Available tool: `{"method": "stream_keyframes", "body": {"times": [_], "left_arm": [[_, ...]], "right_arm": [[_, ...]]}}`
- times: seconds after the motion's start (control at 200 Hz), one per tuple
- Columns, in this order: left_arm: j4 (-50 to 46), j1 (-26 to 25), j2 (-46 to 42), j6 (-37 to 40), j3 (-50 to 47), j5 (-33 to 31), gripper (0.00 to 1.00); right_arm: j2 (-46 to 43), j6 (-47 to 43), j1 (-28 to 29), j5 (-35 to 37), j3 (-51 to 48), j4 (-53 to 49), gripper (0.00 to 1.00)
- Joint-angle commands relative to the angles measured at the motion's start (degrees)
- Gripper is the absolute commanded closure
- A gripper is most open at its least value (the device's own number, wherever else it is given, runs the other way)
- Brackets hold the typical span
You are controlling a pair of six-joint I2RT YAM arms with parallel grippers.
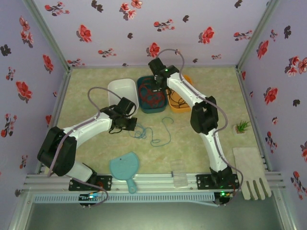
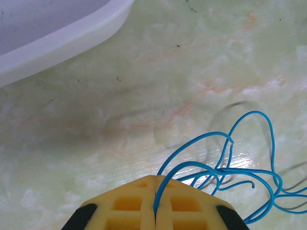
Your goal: Untangle the cables
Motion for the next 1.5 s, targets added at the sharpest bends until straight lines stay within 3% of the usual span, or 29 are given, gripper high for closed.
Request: {"method": "stream_keyframes", "body": {"times": [0.0, 0.465, 0.67, 0.835, 1.07, 1.32, 1.495], "left_arm": [[0.3, 0.4, 0.5, -1.0, 0.6, 0.9, 1.0], [0.9, 0.4, 0.2, -1.5, 1.3, 1.4, 1.0], [1.3, 0.4, -0.3, -1.6, 2.0, 1.7, 1.0], [1.2, 0.4, -0.6, -1.5, 1.8, 2.5, 1.0], [1.7, 0.4, -1.1, -2.3, 1.2, 3.0, 1.0], [2.7, 0.4, -1.0, -2.8, 0.5, 4.8, 1.0], [3.6, 0.4, 0.4, -3.4, 0.0, 5.9, 1.0]], "right_arm": [[1.7, 1.4, 0.5, 0.7, 1.8, -3.1, 1.0], [1.7, -2.1, 3.6, -2.4, -1.4, -7.6, 1.0], [-1.6, -3.2, 3.9, -2.6, -1.9, -7.5, 0.68], [-7.8, -3.9, 4.0, -2.8, -6.4, -4.9, 0.58], [-19.7, -1.6, 4.0, -1.8, -20.3, 0.8, 0.58], [-34.7, 7.2, 4.5, 0.0, -47.3, 10.3, 0.6], [-37.7, 10.9, 8.3, 3.7, -58.2, 14.7, 0.59]]}}
